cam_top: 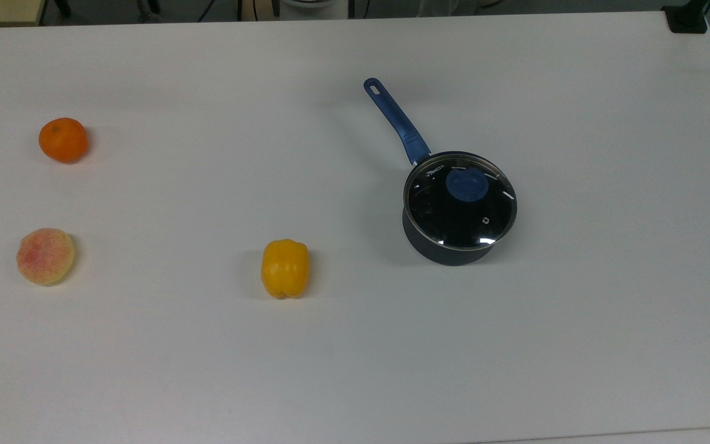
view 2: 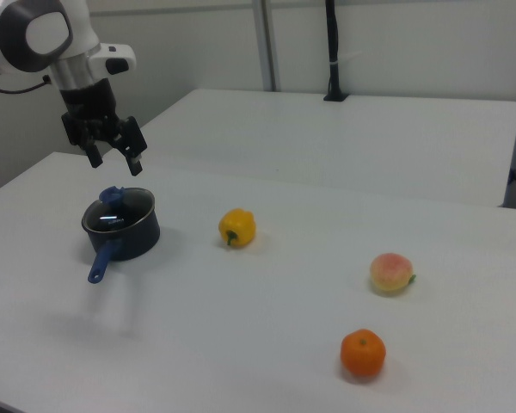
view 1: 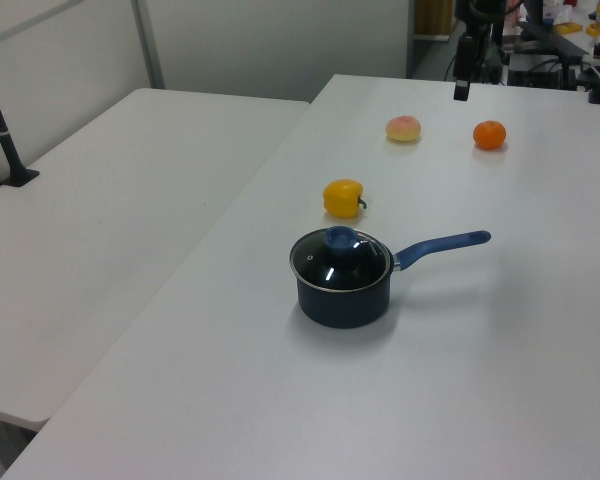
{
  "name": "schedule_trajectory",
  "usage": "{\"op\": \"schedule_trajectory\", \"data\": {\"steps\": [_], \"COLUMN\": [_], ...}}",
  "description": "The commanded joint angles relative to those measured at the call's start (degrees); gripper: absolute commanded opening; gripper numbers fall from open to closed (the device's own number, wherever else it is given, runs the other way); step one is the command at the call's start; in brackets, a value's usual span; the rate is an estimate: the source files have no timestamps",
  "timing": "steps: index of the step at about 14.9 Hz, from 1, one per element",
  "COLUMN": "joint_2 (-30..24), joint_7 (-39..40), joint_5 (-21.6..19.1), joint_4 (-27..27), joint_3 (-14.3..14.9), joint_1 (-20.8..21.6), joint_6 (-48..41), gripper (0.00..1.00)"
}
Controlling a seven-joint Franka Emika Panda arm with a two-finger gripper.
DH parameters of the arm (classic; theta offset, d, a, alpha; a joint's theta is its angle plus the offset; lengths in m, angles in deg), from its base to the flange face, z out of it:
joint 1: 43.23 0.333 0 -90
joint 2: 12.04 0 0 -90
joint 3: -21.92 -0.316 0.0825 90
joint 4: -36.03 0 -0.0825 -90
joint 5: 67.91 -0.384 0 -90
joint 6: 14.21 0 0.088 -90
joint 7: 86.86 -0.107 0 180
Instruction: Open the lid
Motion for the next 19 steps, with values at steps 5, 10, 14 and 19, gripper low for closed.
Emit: {"op": "schedule_trajectory", "data": {"steps": [5, 10, 14, 19], "joint_2": [-0.84, -0.93, -0.23, 4.77], "joint_7": [0.93, 0.14, -2.32, -3.11], "joint_5": [-0.84, -0.93, -1.02, -1.11], "joint_4": [0.08, 0.08, -0.09, -3.69], "joint_3": [0.47, 0.39, -0.14, -3.21], "joint_1": [0.35, 0.53, 1.84, 4.22], "joint_6": [-0.51, -1.3, -1.13, 1.93], "gripper": [1.0, 1.0, 1.0, 1.0]}}
